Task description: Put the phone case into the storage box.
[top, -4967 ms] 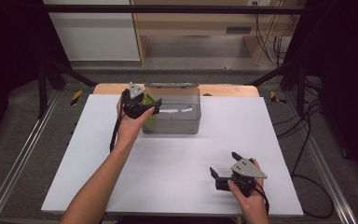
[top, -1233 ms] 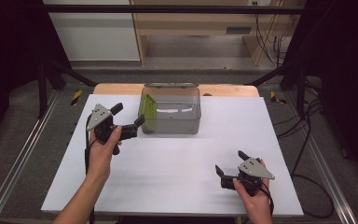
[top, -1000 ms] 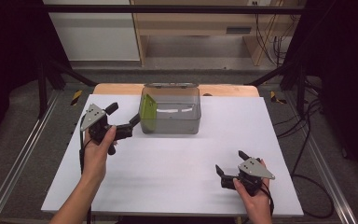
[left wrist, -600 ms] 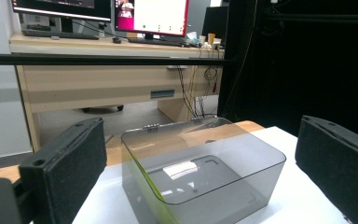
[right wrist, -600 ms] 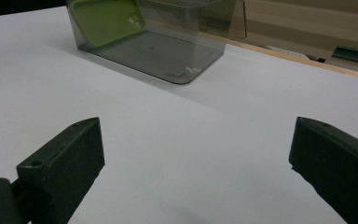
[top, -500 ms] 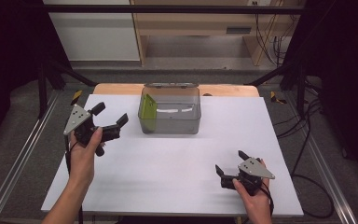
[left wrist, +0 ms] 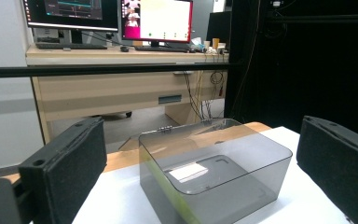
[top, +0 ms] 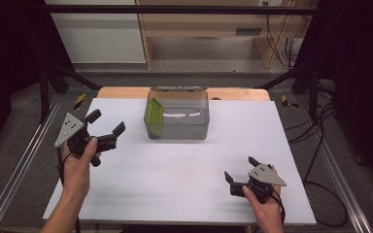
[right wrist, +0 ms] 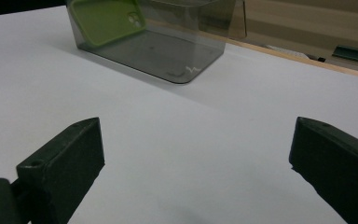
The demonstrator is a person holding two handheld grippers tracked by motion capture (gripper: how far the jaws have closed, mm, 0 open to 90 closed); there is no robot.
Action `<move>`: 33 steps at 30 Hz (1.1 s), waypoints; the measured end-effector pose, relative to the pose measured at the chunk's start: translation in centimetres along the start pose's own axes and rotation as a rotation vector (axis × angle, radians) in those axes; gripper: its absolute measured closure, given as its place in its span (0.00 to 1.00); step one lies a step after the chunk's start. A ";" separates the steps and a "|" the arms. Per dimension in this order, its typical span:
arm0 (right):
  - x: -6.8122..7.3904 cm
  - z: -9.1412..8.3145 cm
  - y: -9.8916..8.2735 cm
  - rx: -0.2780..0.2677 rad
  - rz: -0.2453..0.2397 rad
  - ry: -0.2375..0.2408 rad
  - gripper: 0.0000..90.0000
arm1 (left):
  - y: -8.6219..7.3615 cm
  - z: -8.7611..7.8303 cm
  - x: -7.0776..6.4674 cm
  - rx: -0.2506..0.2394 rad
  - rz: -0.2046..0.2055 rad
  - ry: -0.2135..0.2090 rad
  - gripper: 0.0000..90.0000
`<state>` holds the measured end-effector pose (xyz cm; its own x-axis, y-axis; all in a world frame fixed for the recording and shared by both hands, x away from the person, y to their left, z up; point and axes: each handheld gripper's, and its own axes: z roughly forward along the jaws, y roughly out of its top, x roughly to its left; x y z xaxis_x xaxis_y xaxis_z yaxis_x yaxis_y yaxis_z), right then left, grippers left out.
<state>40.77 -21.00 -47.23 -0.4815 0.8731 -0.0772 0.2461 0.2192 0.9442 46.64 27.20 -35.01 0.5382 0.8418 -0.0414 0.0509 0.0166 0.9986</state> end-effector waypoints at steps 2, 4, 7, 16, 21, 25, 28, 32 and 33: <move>0.0 0.0 0.0 0.000 0.000 -0.001 0.04 | -0.1 -0.3 0.1 -0.003 0.011 0.010 0.01; -0.1 0.0 0.0 0.001 0.004 -0.001 0.04 | -0.2 -0.6 0.1 -0.006 0.013 0.011 0.01; -0.1 0.0 0.0 0.000 0.006 0.000 0.04 | -0.4 -1.1 0.1 -0.010 0.018 0.014 0.01; -0.2 0.0 0.0 -0.001 0.003 -0.004 0.04 | -1.2 -2.1 -0.4 -0.003 0.024 0.008 0.01; -0.2 0.0 0.0 -0.001 0.003 -0.002 0.04 | -1.9 -2.7 -0.6 -0.008 0.018 0.005 0.01; -0.3 0.0 0.1 -0.007 -0.004 0.000 0.04 | -2.4 -3.2 -0.7 -0.006 0.017 0.010 0.01; -0.3 -0.1 0.0 -0.007 -0.002 0.004 0.05 | -2.7 -3.5 -0.7 -0.010 0.011 0.013 0.01; -0.6 -0.1 0.0 -0.014 0.002 0.003 0.05 | -3.0 -3.9 -0.6 -0.012 0.009 0.016 0.01; -0.6 -0.1 0.0 -0.015 0.004 0.005 0.05 | -3.1 -4.0 -0.6 -0.015 0.005 0.019 0.01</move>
<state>40.95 -21.59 -47.15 -0.4849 0.8717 -0.0714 0.2356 0.2088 0.9492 42.76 28.78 -37.95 0.5227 0.8518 -0.0359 0.0353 0.0205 0.9992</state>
